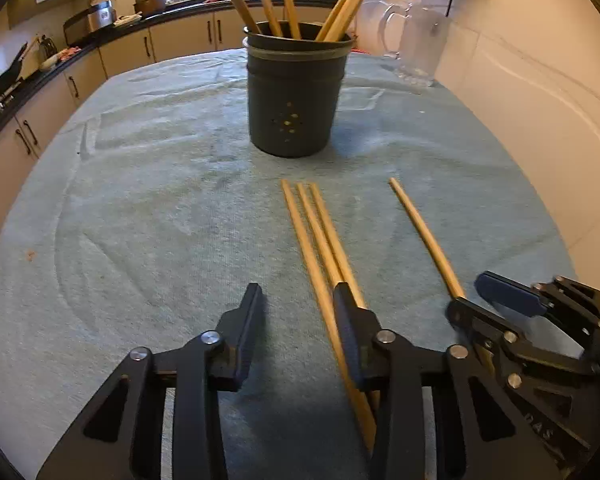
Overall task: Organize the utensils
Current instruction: 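Lower the left gripper onto a loose chopstick while the right gripper grasps another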
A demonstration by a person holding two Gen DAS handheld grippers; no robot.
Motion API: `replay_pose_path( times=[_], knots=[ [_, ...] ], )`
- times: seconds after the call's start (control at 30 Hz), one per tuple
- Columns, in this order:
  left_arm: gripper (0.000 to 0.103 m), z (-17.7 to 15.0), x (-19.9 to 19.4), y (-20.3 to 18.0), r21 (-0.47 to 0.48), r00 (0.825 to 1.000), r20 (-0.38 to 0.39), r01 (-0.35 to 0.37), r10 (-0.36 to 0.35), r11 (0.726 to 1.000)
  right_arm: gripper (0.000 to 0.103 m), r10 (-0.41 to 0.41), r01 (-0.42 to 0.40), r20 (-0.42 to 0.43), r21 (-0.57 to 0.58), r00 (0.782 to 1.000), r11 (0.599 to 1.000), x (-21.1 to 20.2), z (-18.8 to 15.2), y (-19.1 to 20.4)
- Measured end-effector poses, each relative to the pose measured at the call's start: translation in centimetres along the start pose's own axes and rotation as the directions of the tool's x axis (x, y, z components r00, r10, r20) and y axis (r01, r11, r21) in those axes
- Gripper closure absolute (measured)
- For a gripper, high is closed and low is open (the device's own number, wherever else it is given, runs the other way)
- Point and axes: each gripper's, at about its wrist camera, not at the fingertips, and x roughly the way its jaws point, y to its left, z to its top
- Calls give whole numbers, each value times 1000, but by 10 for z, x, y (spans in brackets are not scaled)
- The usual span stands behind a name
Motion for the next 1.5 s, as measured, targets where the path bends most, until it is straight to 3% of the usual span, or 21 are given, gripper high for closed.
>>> replay_pose_path(
  times=[0.13, 0.27, 0.37, 0.6, 0.73, 1.03, 1.23, 1.27, 1.3, 1.4, 1.5],
  knots=[
    [81, 3, 5, -3, 37, 999, -14, -51, 51, 998, 67, -5, 5, 7, 2, 1000, 1000, 2, 1, 1],
    [90, -1, 2, 5, 28, 999, -29, -43, 44, 999, 67, 16, -16, 5, 24, 1000, 1000, 1, 0, -4],
    [90, -8, -4, 21, 6, 998, -65, -21, 21, 1000, 75, 7, -6, -12, 34, 1000, 999, -1, -1, -9],
    [89, -11, -15, 42, -10, 990, -142, 15, -17, 1000, 74, 6, -3, -57, 50, 998, 999, -5, -1, -18],
    [78, 2, -3, 47, 9, 985, -171, -23, 25, 1000, 73, -3, 10, -96, 65, 995, 998, 2, 11, -20],
    [77, 35, 17, 55, -25, 979, -202, -21, 15, 999, 72, -97, 99, -195, 0, 976, 995, 36, 55, -15],
    [78, 36, 21, 47, -26, 988, -152, -43, 39, 999, 74, -105, 116, -251, 32, 962, 993, 56, 83, -13],
    [94, 34, 20, 46, -22, 990, -133, -54, 50, 998, 88, -107, 118, -244, 30, 964, 993, 56, 84, -13],
    [96, 30, 17, 44, -18, 992, -115, -61, 58, 998, 95, -111, 120, -237, 25, 965, 992, 57, 84, -12],
    [98, 26, 7, 47, -53, 996, -92, -26, 21, 998, 97, -64, 80, -212, 67, 975, 995, 52, 82, -17],
    [98, 30, -25, 51, -58, 1000, 6, -27, 27, 998, 97, -42, 56, -145, 99, 989, 994, 34, 81, -24]
  ],
)
